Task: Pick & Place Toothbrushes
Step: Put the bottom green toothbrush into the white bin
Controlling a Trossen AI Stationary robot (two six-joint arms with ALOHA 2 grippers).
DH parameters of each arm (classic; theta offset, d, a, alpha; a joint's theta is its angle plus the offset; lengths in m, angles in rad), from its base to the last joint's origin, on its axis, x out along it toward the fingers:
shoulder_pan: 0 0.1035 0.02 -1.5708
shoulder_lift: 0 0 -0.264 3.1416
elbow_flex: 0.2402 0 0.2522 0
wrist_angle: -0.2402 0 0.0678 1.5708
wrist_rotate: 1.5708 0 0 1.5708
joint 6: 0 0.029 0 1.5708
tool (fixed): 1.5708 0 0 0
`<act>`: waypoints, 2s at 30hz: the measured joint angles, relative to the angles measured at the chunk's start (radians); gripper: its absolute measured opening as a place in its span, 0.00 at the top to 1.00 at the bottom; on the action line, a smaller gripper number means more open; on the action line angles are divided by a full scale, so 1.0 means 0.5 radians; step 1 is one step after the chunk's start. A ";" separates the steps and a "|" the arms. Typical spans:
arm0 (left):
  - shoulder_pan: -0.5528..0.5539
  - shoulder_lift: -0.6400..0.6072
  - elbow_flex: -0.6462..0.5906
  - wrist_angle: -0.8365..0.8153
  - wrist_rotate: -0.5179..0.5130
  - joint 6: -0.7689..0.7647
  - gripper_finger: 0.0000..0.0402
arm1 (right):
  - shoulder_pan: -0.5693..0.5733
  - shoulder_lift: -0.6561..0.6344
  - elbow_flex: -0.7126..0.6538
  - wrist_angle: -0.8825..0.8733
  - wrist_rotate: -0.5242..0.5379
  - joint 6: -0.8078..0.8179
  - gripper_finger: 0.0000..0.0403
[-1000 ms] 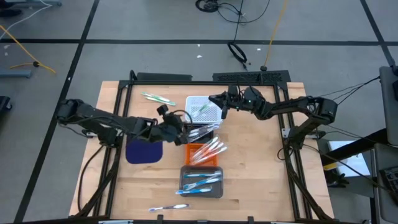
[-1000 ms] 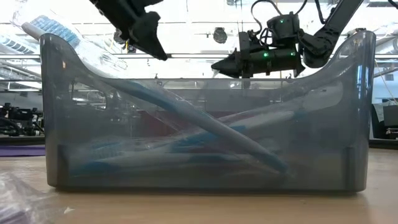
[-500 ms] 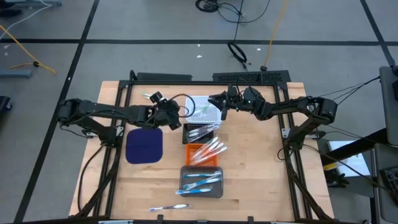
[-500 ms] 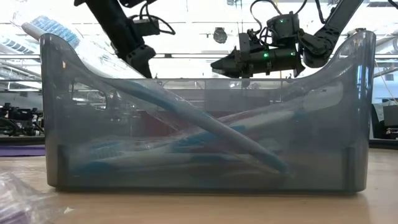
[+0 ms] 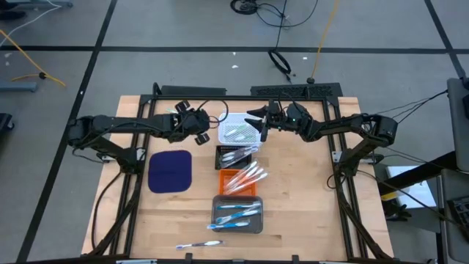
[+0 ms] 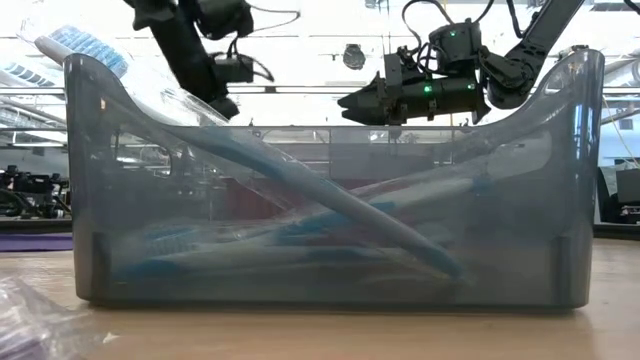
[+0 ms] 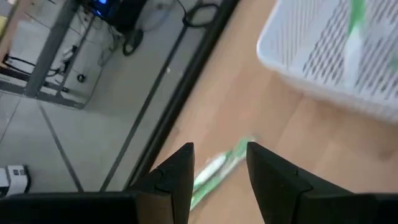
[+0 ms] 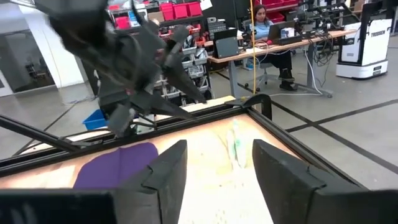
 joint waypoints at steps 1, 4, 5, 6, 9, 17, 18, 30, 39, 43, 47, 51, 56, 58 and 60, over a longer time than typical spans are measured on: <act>0.032 0.000 -0.021 -0.003 0.023 0.031 0.63 | 0.005 0.000 0.000 0.000 0.001 0.000 0.56; 0.150 0.000 -0.092 -0.002 0.053 0.053 0.63 | 0.022 0.000 0.000 0.000 0.001 -0.001 0.56; 0.193 0.000 -0.115 -0.001 0.063 0.051 0.63 | 0.024 0.000 0.000 0.000 0.001 -0.003 0.56; 0.237 0.000 -0.140 -0.001 0.070 0.040 0.63 | 0.025 0.000 0.000 0.005 -0.002 -0.007 0.57; 0.359 0.000 -0.209 0.040 0.143 -0.014 0.63 | 0.035 0.000 0.000 0.015 0.002 -0.008 0.57; 0.645 0.061 -0.318 0.311 0.597 -0.059 0.67 | 0.059 0.000 0.000 0.076 0.002 -0.015 0.57; 0.670 0.080 -0.319 0.313 0.617 -0.054 0.68 | 0.061 0.000 0.000 0.076 0.002 -0.015 0.57; 0.771 0.431 -0.319 0.521 0.769 0.022 0.75 | 0.074 -0.001 0.000 0.091 0.002 -0.045 0.58; 0.772 0.596 -0.270 0.576 0.956 0.052 0.68 | 0.074 -0.001 0.000 0.090 0.002 -0.045 0.58; 0.771 0.618 -0.264 0.573 0.954 0.068 0.65 | 0.074 -0.001 0.000 0.089 0.002 -0.044 0.58; 0.771 0.618 -0.263 0.576 0.954 0.112 0.66 | 0.074 0.000 0.000 0.089 0.002 -0.040 0.58; 0.771 0.618 -0.263 0.576 0.953 0.111 0.74 | 0.074 -0.001 0.000 0.089 0.002 -0.038 0.58; 0.770 0.618 -0.263 0.576 0.954 0.123 0.93 | 0.074 0.000 0.000 0.087 0.002 -0.037 0.58; 0.771 0.618 -0.263 0.577 0.953 0.133 0.98 | 0.074 -0.001 0.000 0.087 0.002 -0.037 0.58; 0.771 0.617 -0.263 0.577 0.953 0.127 0.98 | 0.074 -0.001 0.000 0.086 0.002 -0.038 0.58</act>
